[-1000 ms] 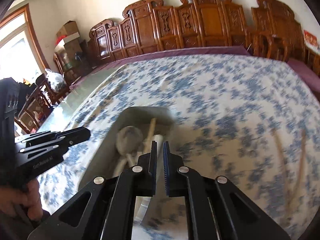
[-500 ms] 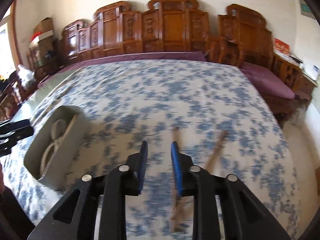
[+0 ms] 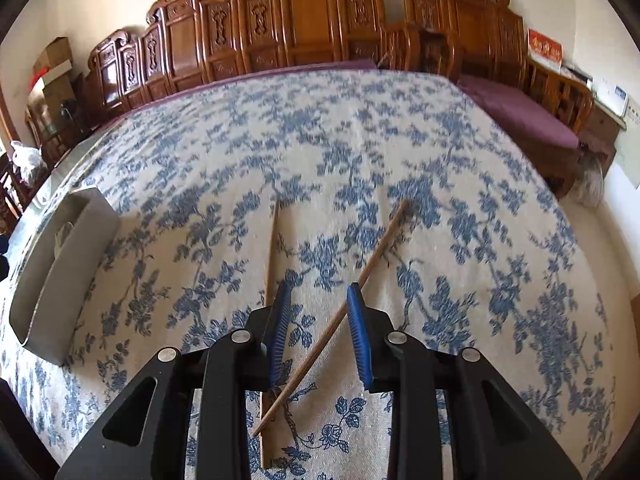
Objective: Organize utensils
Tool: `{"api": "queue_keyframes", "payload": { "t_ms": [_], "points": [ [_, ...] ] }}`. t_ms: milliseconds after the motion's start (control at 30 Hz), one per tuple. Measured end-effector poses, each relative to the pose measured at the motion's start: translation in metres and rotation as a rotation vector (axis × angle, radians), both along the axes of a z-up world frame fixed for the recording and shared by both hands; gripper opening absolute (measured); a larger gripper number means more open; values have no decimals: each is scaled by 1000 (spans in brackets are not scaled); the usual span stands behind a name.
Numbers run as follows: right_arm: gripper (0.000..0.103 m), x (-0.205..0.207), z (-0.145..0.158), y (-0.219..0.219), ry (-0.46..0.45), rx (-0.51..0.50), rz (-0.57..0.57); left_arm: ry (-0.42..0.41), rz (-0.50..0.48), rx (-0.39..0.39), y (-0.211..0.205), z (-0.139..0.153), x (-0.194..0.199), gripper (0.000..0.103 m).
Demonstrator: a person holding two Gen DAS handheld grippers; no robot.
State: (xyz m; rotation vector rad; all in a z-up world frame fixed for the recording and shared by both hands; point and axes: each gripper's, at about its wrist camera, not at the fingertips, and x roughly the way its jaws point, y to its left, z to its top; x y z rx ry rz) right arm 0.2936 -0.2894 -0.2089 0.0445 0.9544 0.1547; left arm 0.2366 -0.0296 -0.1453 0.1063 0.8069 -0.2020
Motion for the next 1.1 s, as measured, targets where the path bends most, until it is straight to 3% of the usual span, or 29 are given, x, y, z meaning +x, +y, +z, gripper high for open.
{"api": "queue_keyframes", "payload": {
  "t_ms": [100,167,367,400,467,533,800,1100],
  "points": [
    [32,1,-11,3,51,-23,-3,4,-13,5,-10,-3,-3,61],
    [30,-1,-13,6,57,-81,-9,9,-21,9,-16,-4,-6,61],
    [28,-7,-12,-3,69,-110,-20,20,-31,14,-29,-7,-15,61],
    [26,-8,-13,-5,67,-123,-21,21,-31,19,-31,-6,-16,61],
    [11,-9,-12,-12,72,-118,-31,16,-30,21,-34,-4,-20,61],
    [7,-10,-13,-18,71,-112,-21,15,-29,17,-37,-2,-23,61],
    [6,-7,-11,-33,47,-128,-8,35,-53,27,-62,-9,-22,61],
    [7,3,-8,-50,32,-32,-24,76,-116,50,-104,-33,2,61]
  ]
}}
